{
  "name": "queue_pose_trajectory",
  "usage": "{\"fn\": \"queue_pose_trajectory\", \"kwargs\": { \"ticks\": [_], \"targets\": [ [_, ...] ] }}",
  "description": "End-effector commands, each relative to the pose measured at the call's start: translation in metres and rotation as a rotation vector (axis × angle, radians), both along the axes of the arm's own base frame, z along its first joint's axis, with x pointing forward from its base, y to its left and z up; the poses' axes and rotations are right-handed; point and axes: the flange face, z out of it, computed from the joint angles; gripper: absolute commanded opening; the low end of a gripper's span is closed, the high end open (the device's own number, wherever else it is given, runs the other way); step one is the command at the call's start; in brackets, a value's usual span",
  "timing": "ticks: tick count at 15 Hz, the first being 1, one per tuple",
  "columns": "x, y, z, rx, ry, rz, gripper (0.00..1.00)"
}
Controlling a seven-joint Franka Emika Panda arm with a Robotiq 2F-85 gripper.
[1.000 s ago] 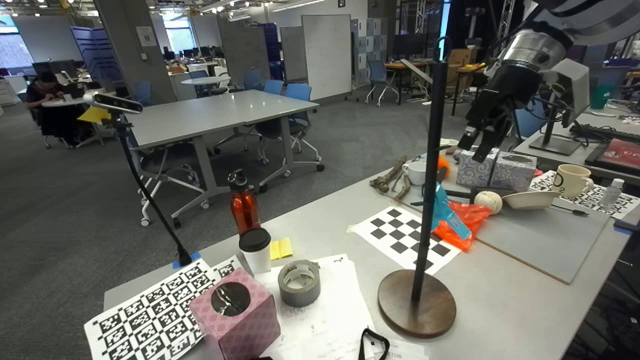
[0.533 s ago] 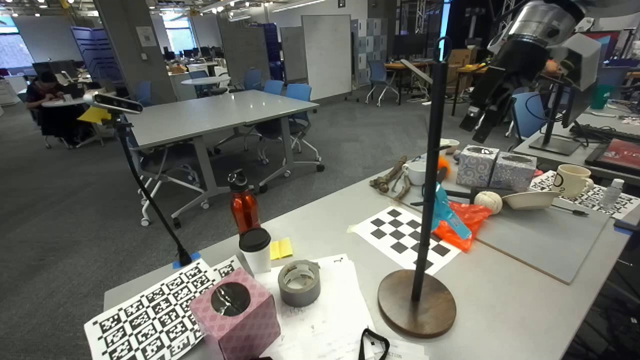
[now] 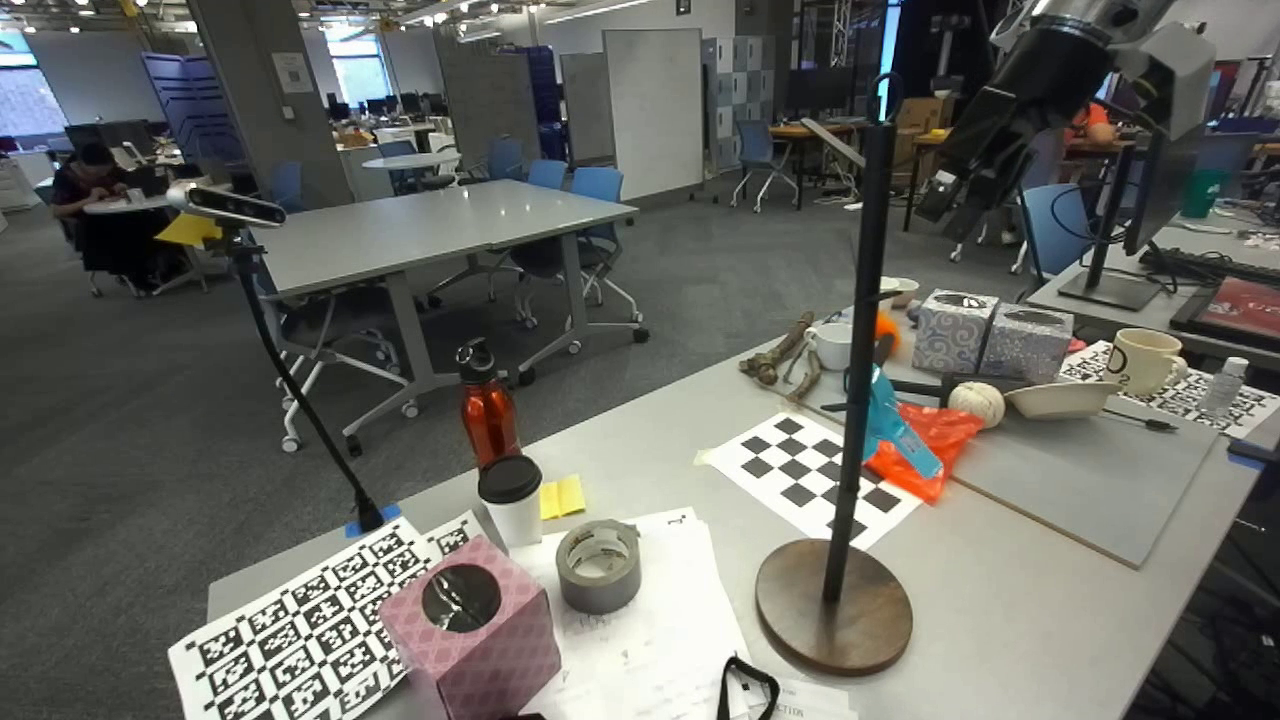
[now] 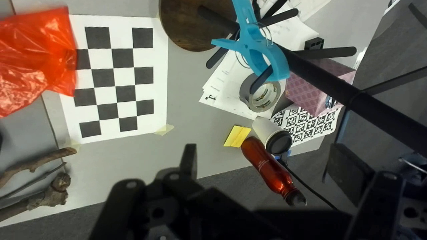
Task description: Take the peg from the table and hang it on the black stand
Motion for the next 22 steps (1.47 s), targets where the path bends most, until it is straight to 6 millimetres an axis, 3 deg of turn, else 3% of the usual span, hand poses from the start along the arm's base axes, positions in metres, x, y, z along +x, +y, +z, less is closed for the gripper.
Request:
{"fn": "queue_pose_trajectory", "kwargs": {
  "ticks": [1, 7, 22],
  "targets": [
    [-0.017, 0.01, 0.012, -0.041, -0.009, -0.023, 1.0],
    [-0.035, 0.03, 0.013, -0.017, 0.002, -0.061, 1.0],
    [-0.071, 0.055, 0.017, -0.051, -0.018, -0.156, 1.0]
  ]
}}
